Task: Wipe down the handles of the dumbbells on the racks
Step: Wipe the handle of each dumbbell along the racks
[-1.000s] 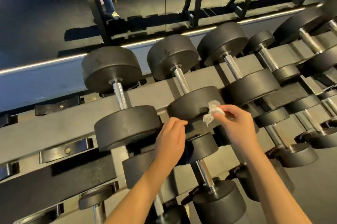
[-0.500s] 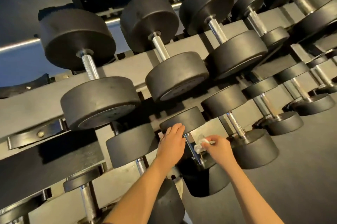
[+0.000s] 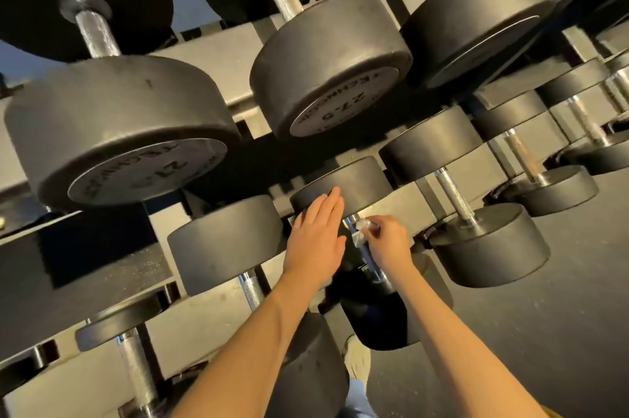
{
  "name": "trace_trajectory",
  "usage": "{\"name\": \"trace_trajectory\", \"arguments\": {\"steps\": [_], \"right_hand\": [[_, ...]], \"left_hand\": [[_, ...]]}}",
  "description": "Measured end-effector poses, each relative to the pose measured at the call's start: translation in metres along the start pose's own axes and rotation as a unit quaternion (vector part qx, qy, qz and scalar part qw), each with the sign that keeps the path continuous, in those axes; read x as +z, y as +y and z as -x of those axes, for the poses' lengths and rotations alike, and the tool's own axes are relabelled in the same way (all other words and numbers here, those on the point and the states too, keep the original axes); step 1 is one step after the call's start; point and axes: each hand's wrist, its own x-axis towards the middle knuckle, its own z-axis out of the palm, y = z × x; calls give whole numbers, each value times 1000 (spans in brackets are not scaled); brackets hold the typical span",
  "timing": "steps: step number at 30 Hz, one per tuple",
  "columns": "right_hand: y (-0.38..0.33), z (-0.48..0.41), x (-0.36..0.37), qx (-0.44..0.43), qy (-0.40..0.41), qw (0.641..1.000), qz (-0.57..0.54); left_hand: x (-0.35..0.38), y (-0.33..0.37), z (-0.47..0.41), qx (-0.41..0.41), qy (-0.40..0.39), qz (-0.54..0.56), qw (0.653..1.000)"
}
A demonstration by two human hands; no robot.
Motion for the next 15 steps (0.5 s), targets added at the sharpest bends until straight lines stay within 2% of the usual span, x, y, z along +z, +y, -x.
{"name": "trace_trajectory", "arguments": {"steps": [4, 9, 12, 15], "right_hand": [[8, -13, 9, -20, 17, 1000, -6], [28, -12, -3, -71, -72, 995, 22], [32, -19, -1, -83, -34, 996, 10], [23, -30, 9, -81, 18, 995, -60]], "left_hand": [[13, -2, 1, 3, 47, 4, 999], [24, 2, 3, -19, 81, -3, 997], [26, 5, 3, -24, 84, -10, 996], [31, 4, 1, -33, 85, -15, 996]]}}
